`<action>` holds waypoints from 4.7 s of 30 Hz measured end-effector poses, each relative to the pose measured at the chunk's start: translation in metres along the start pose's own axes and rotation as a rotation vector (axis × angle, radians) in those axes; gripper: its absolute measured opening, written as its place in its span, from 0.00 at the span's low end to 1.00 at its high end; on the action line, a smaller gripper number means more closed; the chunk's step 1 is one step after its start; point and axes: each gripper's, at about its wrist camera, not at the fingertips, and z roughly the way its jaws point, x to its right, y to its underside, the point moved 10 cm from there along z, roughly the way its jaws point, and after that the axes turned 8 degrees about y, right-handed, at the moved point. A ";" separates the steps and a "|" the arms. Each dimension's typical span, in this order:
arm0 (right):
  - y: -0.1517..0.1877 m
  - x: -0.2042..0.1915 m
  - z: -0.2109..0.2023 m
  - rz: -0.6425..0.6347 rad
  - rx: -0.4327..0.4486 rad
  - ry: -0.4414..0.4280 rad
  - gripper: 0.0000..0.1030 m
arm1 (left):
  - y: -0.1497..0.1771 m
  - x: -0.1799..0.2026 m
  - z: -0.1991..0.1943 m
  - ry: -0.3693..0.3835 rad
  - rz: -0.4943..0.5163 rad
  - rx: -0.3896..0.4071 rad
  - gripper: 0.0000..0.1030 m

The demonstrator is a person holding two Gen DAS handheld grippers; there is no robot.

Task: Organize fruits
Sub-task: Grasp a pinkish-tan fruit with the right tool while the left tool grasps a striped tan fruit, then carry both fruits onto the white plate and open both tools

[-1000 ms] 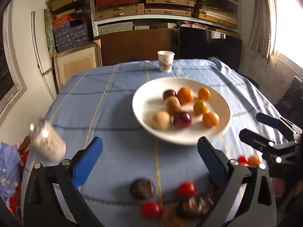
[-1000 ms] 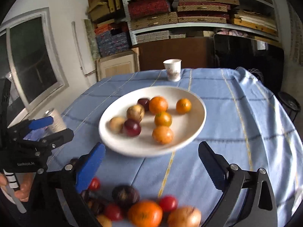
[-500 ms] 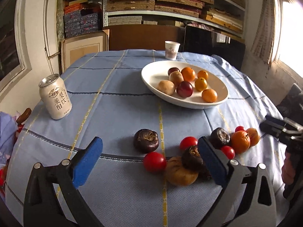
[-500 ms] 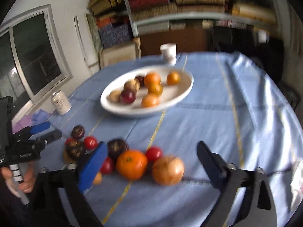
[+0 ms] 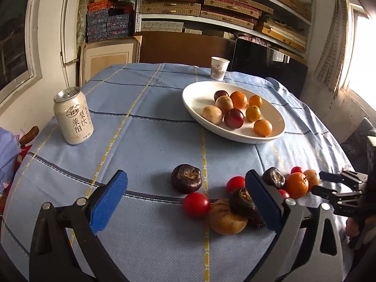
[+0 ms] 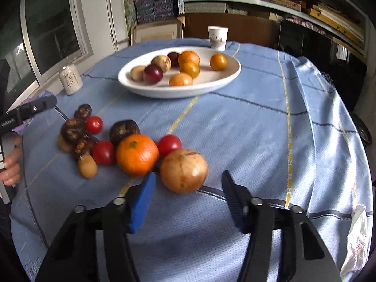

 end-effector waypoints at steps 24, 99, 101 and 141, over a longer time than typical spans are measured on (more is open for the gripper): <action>-0.004 -0.004 0.006 -0.016 0.010 -0.008 0.43 | 0.012 0.009 0.011 0.103 0.006 -0.085 0.96; -0.008 0.000 -0.017 0.174 0.005 -0.181 0.43 | 0.042 0.029 -0.005 0.226 0.080 -0.219 0.45; -0.018 -0.001 -0.026 0.155 0.013 -0.176 0.43 | 0.022 0.032 -0.012 0.233 0.105 -0.190 0.45; -0.141 -0.024 0.011 0.141 0.191 -0.003 0.73 | -0.102 0.023 0.062 0.062 0.035 0.008 0.95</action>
